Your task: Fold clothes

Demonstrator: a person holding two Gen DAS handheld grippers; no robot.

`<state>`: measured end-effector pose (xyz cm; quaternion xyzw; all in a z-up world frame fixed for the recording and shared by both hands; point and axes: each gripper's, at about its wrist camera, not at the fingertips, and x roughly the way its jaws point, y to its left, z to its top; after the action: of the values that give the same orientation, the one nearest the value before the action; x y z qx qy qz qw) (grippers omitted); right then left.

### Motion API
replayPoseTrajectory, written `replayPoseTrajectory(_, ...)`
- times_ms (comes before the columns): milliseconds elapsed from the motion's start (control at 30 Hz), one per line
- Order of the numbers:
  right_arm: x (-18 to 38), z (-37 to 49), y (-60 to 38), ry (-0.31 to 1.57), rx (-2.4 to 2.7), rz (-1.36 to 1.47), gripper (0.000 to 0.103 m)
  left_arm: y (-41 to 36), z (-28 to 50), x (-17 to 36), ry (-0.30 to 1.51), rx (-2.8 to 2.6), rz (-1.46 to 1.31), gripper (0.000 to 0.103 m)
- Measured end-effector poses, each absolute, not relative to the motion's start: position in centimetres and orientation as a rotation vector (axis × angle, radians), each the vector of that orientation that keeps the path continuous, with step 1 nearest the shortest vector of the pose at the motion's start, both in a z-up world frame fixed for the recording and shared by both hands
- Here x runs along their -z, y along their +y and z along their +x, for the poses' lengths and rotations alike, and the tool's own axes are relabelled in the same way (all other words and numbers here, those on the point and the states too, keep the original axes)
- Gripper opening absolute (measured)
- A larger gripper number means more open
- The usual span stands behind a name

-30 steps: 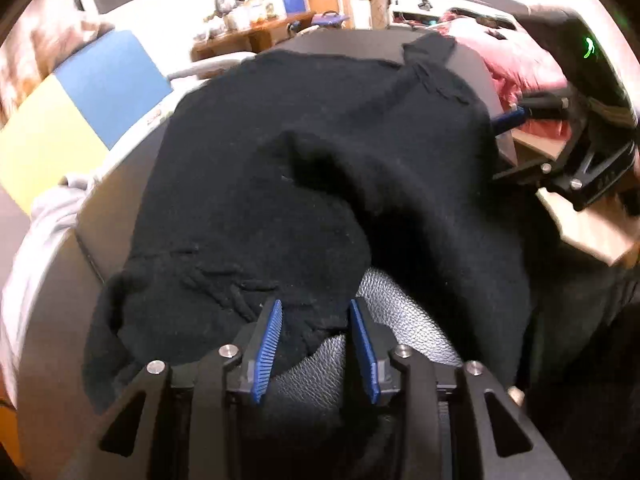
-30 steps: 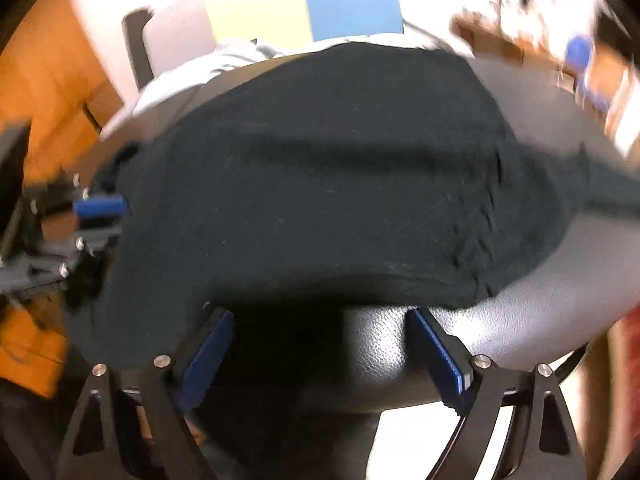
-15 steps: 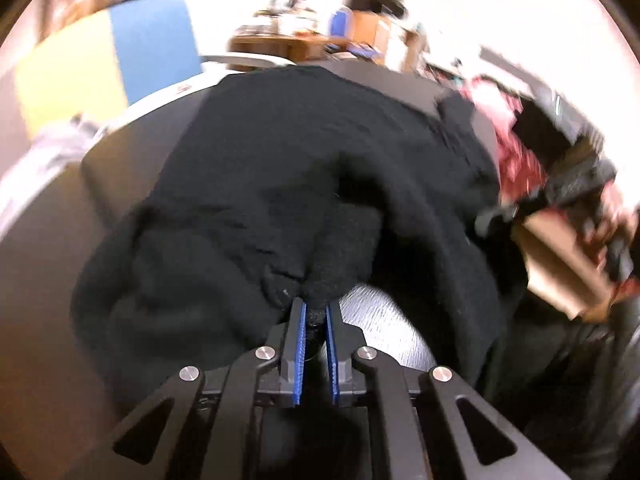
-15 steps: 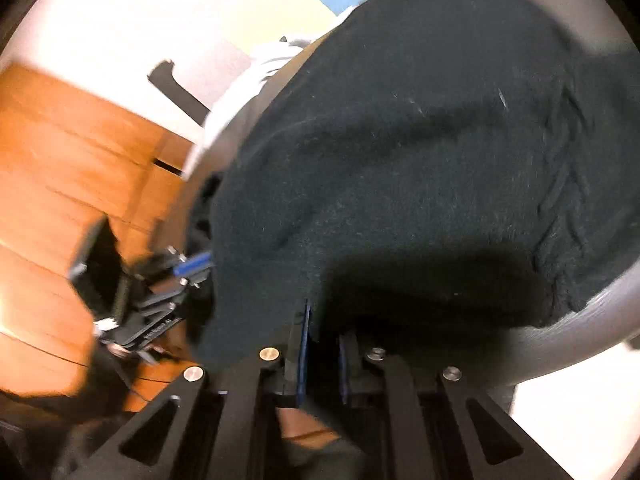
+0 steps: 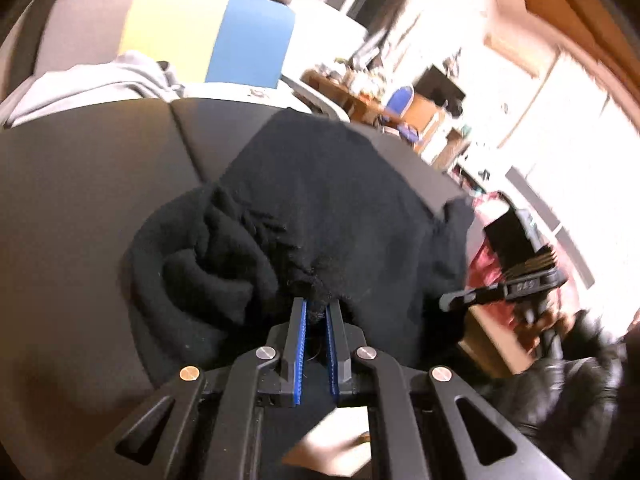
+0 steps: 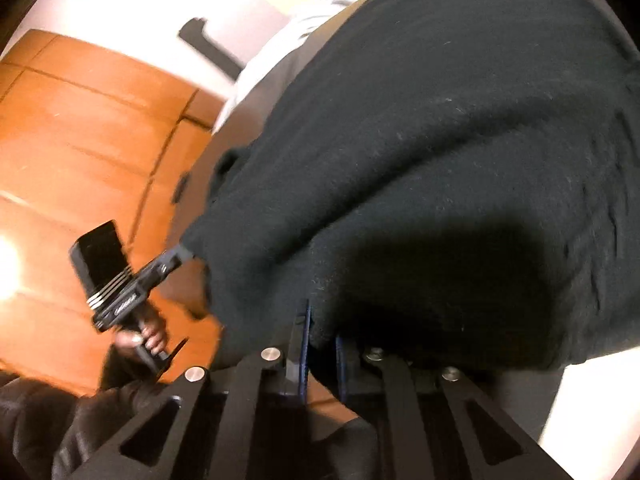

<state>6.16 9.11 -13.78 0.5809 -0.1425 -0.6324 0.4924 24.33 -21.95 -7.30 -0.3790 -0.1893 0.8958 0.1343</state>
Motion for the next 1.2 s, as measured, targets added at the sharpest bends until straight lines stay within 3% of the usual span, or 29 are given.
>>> replayPoseTrajectory(300, 7.1, 7.0, 7.0, -0.623, 1.299, 1.126, 0.011, -25.9, 31.5, -2.3, -0.757, -2.613, -0.584, 0.008)
replayPoseTrajectory(533, 0.2, 3.4, 3.4, -0.719, 1.246, 0.894, 0.011, -30.0, 29.7, -8.4, -0.786, -2.667, -0.285, 0.008)
replayPoseTrajectory(667, 0.2, -3.1, 0.0, -0.722, 1.366, 0.965, 0.012, -33.7, 24.2, -9.7, -0.793, -2.753, -0.32, 0.008)
replayPoseTrajectory(800, 0.2, -9.6, -3.4, -0.722, 1.486, 1.036, 0.016, -38.7, 14.0, -6.7, -0.865, -2.931, -0.674, 0.009)
replayPoseTrajectory(833, 0.2, -11.2, -4.2, -0.721, 1.516, 1.053, 0.021, -39.9, 11.3, -5.9, -0.882, -2.974, -0.78, 0.009)
replayPoseTrajectory(867, 0.2, -12.8, -5.1, -0.721, 1.546, 1.071, 0.046, -41.0, 8.9, -4.9, -0.888, -3.0, -0.89, 0.011)
replayPoseTrajectory(900, 0.2, -14.4, -6.0, -0.72, 1.576, 1.088, 0.079, -41.9, 7.2, -3.6, -0.871, -2.998, -1.0, 0.011)
replayPoseTrajectory(933, 0.2, -16.1, -6.8, -0.719, 1.606, 1.106, 0.088, -42.5, 6.2, -2.4, -0.86, -3.011, -1.093, 0.014)
replayPoseTrajectory(1000, 2.1, -17.5, -6.6, -0.73, 1.578, 1.173, 0.089, -43.0, 5.7, -0.6, -0.816, -3.024, -1.222, 0.015)
replayPoseTrajectory(1200, 5.8, -14.9, -3.9, -0.614, 1.563, 1.213, 0.089, -39.2, 10.7, 3.0, -0.799, -2.823, -1.236, 0.022)
